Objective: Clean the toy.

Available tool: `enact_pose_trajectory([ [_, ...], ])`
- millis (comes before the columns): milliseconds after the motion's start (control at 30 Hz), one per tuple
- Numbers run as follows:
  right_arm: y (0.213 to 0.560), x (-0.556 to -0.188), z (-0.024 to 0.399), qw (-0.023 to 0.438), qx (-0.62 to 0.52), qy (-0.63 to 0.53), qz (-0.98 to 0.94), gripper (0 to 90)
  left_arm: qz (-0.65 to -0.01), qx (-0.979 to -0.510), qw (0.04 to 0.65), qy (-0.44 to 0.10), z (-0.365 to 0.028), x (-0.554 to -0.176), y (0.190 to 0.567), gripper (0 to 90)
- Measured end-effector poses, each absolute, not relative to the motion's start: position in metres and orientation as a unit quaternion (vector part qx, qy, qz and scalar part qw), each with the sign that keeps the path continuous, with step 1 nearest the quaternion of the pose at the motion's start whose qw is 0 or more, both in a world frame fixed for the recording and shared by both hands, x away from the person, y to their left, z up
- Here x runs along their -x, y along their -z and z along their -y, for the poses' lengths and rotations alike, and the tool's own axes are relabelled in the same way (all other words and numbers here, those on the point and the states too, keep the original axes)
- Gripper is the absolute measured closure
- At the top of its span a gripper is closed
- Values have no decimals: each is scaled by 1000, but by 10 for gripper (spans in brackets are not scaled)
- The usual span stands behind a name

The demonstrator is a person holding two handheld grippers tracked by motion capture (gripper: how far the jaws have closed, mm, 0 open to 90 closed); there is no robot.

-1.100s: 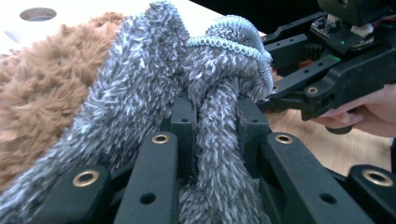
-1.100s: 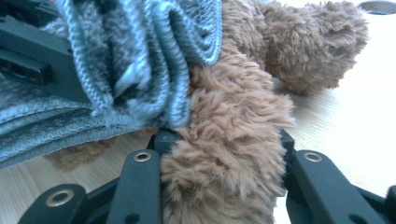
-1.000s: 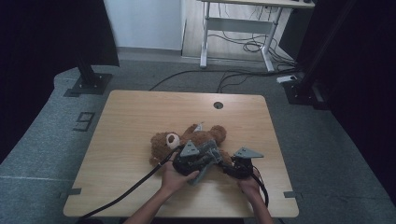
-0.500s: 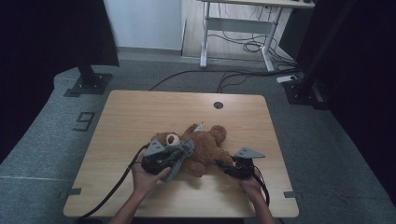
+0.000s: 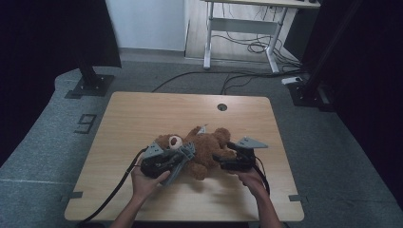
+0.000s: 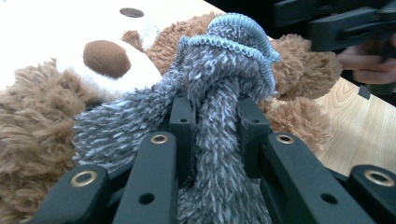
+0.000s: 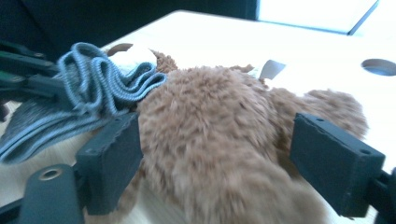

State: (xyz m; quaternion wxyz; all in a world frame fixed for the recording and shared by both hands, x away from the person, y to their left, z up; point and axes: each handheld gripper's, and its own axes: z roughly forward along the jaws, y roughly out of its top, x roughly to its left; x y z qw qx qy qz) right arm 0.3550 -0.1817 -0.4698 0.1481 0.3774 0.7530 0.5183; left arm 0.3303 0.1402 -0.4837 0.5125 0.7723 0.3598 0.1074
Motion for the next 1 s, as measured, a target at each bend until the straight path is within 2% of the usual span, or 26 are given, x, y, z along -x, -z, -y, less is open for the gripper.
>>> enact_pose_trajectory([
  [133, 485, -375, 167, 123, -388, -478, -778, 157, -362, -770, 514, -108, -139, -330, 484, 724],
  [233, 497, -377, 161, 111, -389, -456, -793, 184, -360, -772, 513, -103, -136, -330, 485, 724],
  [433, 506, -375, 162, 115, -367, -471, -793, 459, -357, -776, 511, -96, -127, -330, 487, 723],
  [533, 507, -374, 166, 109, -359, -478, -794, 546, -346, -779, 515, -92, -114, -328, 481, 721],
  [800, 507, -374, 167, 106, -357, -482, -793, 572, -316, -780, 534, -87, -75, -331, 463, 720],
  [1000, 509, -373, 168, 107, -355, -483, -793, 595, -319, -795, 509, -85, -43, -340, 485, 721],
])
